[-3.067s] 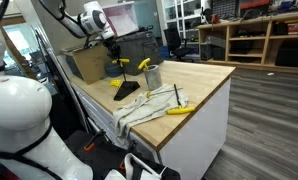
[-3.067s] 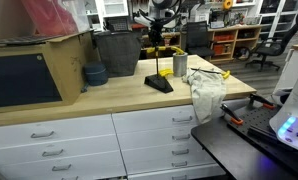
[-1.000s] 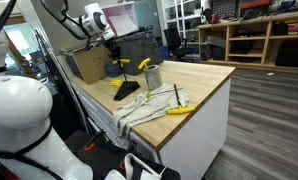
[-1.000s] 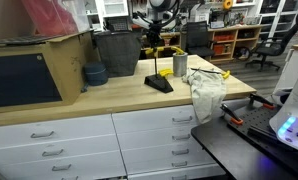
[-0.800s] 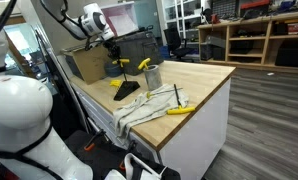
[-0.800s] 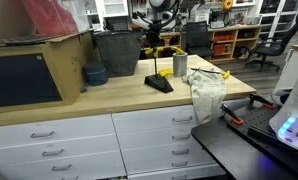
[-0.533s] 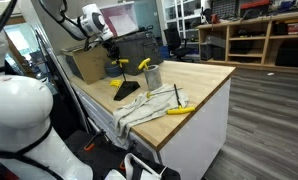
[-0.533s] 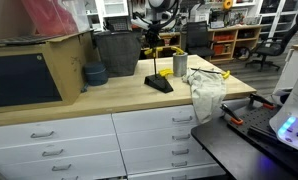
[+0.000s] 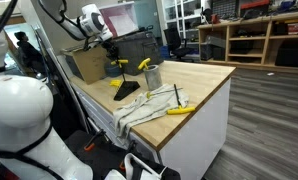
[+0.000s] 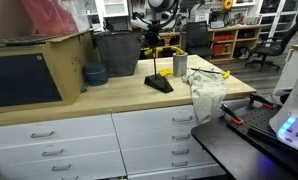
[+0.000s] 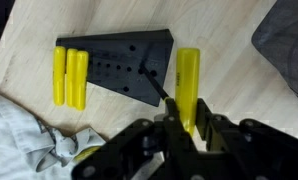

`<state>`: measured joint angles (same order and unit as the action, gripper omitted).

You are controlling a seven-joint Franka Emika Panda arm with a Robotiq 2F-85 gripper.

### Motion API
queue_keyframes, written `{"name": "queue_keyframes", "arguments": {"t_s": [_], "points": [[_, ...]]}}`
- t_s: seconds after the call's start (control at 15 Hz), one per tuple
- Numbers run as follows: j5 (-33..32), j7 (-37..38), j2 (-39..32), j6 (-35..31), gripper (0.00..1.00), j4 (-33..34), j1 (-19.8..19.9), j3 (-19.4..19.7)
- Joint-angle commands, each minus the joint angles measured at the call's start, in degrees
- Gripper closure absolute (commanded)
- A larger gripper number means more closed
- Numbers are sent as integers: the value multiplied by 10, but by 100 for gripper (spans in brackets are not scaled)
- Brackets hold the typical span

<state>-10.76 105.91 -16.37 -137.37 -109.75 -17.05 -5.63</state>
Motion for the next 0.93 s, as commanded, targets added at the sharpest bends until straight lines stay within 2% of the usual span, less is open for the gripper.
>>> {"name": "queue_keyframes", "arguments": {"t_s": [0.0, 0.6, 0.87], "points": [[-6, 11, 18, 18, 94, -6, -3, 7], [-33, 19, 7, 8, 94, 6, -6, 12], [-22, 15, 8, 8, 94, 3, -5, 6]]}}
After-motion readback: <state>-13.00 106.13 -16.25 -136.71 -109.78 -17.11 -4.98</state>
